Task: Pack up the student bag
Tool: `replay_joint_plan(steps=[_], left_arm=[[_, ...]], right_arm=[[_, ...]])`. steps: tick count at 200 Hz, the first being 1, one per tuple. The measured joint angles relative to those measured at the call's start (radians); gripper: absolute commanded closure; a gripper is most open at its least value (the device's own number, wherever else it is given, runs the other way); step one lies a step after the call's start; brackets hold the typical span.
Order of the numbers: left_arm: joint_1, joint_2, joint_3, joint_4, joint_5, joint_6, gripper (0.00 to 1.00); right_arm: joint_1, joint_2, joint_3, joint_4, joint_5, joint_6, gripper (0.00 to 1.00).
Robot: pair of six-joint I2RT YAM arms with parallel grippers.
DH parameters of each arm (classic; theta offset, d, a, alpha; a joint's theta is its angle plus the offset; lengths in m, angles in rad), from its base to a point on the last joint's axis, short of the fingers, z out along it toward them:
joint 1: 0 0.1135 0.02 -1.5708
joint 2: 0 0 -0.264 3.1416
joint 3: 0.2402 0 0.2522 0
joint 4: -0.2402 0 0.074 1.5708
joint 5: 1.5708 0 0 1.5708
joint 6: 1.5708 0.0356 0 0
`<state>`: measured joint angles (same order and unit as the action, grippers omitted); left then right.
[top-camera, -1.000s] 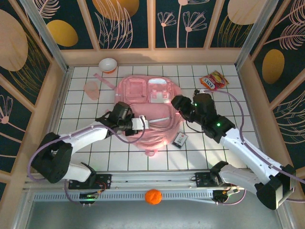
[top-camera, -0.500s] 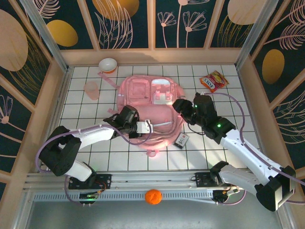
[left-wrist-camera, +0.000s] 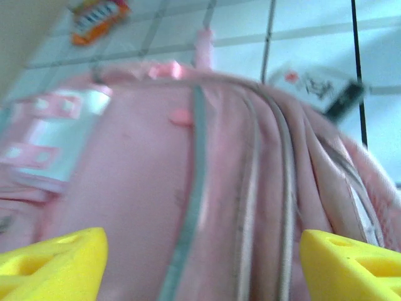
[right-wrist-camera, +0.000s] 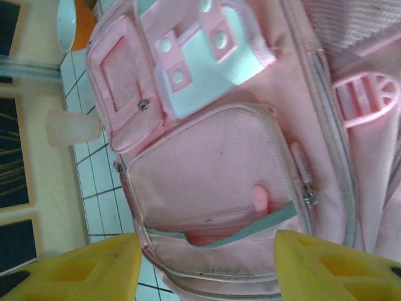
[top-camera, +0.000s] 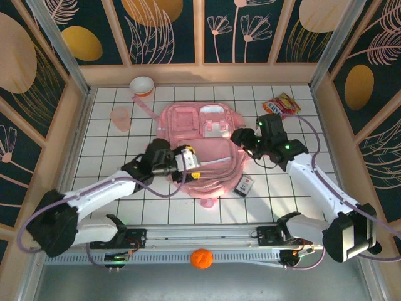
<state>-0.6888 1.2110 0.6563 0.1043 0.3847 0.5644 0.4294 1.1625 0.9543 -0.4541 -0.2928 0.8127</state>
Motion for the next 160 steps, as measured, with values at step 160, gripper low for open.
replay_joint_plan(steps=[160], left_arm=[[0.573,0.390,0.399,-0.485,0.173,0.485,0.21]], right_arm=[[0.211,0.029,0.010,0.005,0.028,-0.140,0.45]])
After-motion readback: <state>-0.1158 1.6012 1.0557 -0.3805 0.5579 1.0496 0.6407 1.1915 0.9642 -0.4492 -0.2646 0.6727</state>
